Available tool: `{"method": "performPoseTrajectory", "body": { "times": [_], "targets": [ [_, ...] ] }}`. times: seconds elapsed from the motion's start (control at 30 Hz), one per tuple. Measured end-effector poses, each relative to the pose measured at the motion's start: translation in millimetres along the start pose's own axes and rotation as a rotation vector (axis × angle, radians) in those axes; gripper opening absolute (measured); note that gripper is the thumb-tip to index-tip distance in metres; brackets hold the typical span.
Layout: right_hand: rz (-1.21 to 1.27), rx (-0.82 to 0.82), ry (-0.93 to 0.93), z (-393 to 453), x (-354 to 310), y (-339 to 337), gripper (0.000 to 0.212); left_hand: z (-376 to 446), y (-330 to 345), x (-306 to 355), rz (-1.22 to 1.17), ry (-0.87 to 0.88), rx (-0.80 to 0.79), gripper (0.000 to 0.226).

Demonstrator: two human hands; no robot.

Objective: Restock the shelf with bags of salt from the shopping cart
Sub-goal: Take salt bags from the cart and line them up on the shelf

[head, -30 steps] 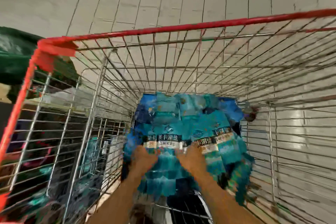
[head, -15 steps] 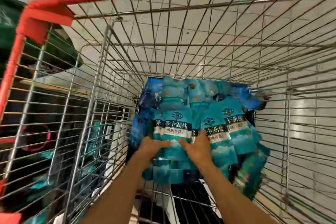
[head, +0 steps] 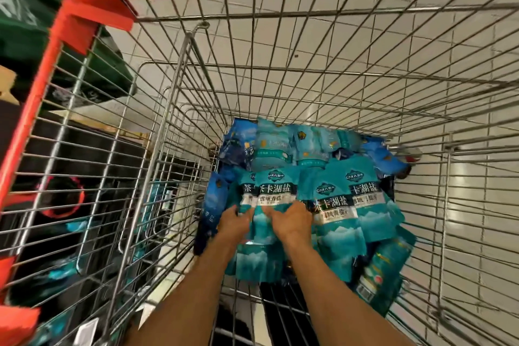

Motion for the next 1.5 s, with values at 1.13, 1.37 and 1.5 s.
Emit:
{"method": "performPoseTrajectory", "body": {
  "times": [1.13,1.37,1.5],
  "targets": [
    [0.666,-0.678,-0.768,-467,-113,-120,0.073,-467,-308,7,-0.36,0.765,-0.328,0.099],
    [0.471,-0.886,-0.922,-558,-176,-78,0.072,-510,-395,-38,-0.738,0.739,0.125,0.064],
    [0.329,-1.055,-1.074,-625,-229,-60,0.076,-546,-453,-44,-0.904,0.763,0.387,0.079]
  ]
}}
Point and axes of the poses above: each hand's wrist, its own z-axis towards the middle knuckle, its own y-axis out of the palm, x = y × z, the point moved 9 cm from there along z, towards the middle knuckle, and after that the axes turned 5 degrees about -z, right-handed, at the moved point
